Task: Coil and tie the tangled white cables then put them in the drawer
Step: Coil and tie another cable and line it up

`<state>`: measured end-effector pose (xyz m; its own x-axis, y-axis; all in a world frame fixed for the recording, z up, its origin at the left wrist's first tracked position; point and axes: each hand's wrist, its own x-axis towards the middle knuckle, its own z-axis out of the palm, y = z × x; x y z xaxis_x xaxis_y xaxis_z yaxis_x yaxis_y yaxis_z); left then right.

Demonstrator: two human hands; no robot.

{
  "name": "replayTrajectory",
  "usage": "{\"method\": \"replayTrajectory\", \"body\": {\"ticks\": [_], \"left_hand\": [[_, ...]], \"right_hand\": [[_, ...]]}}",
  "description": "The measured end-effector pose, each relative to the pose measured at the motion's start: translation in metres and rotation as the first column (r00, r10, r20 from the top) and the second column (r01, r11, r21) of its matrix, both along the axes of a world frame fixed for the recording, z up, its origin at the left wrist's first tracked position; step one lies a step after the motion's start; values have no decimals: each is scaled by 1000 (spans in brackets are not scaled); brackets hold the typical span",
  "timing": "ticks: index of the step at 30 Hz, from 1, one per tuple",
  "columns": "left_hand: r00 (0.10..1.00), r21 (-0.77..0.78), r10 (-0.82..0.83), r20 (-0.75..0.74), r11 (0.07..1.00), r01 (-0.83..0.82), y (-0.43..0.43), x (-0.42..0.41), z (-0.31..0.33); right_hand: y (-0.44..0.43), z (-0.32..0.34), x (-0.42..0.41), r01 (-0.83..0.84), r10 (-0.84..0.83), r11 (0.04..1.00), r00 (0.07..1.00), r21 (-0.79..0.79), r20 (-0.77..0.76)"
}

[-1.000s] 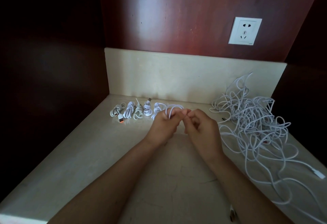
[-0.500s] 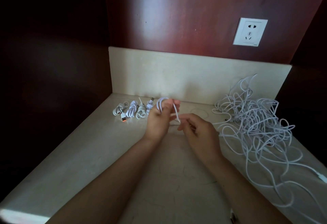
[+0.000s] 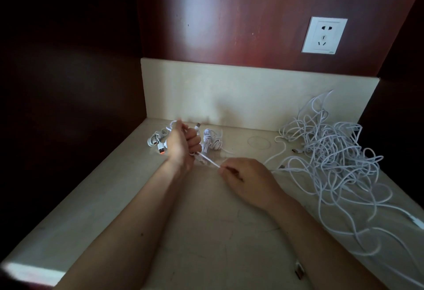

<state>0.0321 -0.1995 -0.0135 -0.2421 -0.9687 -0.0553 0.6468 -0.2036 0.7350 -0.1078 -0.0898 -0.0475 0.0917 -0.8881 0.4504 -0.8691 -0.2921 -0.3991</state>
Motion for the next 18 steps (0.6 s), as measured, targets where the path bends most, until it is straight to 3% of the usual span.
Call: {"method": "replayTrajectory", "body": {"ticks": [2, 5, 12, 16, 18], "left_hand": [[998, -5, -4, 59, 1000, 4, -3, 4, -3], [962, -40, -65, 264, 996, 78, -2, 3, -6], [847, 24, -220, 485, 971, 238, 6, -18, -17], [679, 3, -345, 648, 893, 451, 17, -16, -16], [589, 18, -421, 689, 823, 568, 25, -16, -11]], "right_hand": [[4, 3, 1, -15, 15, 1000, 1000, -18, -1], [12, 11, 7, -71, 71, 996, 997, -54, -2], [18, 18, 8, -80, 101, 982, 988, -172, 117], [18, 19, 5, -27, 65, 976, 983, -216, 170], [15, 18, 2, 102, -50, 964, 977, -246, 208]]}}
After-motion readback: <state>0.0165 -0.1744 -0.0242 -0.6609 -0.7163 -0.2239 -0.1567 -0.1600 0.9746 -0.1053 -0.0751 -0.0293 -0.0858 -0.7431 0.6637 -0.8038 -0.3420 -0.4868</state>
